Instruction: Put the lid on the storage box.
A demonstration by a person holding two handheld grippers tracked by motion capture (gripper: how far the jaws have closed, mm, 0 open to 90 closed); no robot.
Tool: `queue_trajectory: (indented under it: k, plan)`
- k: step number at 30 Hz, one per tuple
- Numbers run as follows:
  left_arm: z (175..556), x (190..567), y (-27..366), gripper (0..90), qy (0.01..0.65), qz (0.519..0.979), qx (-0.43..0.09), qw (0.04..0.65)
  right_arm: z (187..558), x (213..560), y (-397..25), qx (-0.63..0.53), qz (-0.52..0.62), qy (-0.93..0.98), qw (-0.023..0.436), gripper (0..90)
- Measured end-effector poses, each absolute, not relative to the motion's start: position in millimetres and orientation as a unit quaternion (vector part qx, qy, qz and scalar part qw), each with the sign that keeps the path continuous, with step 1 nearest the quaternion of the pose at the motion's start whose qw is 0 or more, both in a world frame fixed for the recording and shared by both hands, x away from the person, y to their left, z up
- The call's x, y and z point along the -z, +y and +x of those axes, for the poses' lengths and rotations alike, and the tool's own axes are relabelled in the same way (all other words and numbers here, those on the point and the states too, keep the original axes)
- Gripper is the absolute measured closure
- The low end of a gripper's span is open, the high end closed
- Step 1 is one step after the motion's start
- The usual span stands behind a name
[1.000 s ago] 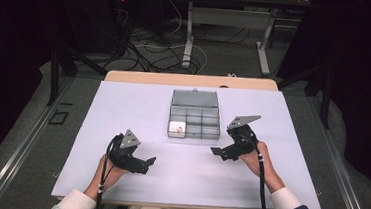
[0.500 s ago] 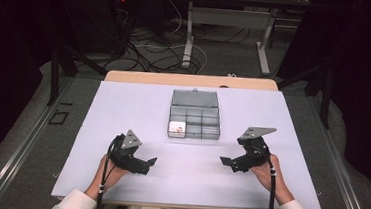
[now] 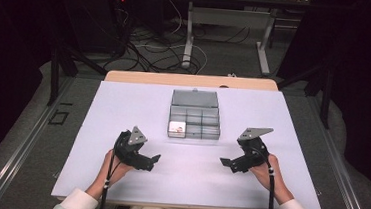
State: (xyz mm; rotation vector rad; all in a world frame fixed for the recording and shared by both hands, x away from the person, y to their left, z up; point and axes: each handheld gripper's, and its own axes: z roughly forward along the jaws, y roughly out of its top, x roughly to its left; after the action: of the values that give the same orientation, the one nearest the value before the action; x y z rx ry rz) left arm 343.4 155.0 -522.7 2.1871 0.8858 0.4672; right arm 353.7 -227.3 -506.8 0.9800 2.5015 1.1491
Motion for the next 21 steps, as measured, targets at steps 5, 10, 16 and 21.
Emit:
queue_trajectory:
  k: [5, 10, 16, 21]
  plan:
    - [351.8, 520.3, 146.8, 0.0, 0.347, 0.847, -0.183, 0.359, 356.1, 507.9, -227.2, -0.383, 0.33, 0.855, 0.113, 0.0]
    - [363.8, 513.5, 133.7, 0.0, 0.338, 0.855, -0.174, 0.353, 356.2, 507.3, -228.4, -0.385, 0.333, 0.852, 0.119, 0.0]
    - [386.3, 504.6, 114.0, 0.0, 0.338, 0.854, -0.172, 0.357, 357.7, 508.2, -230.0, -0.388, 0.332, 0.852, 0.115, 0.0]
    - [409.8, 499.4, 101.1, 0.0, 0.351, 0.846, -0.172, 0.362, 357.4, 508.0, -230.6, -0.391, 0.331, 0.851, 0.113, 0.0]
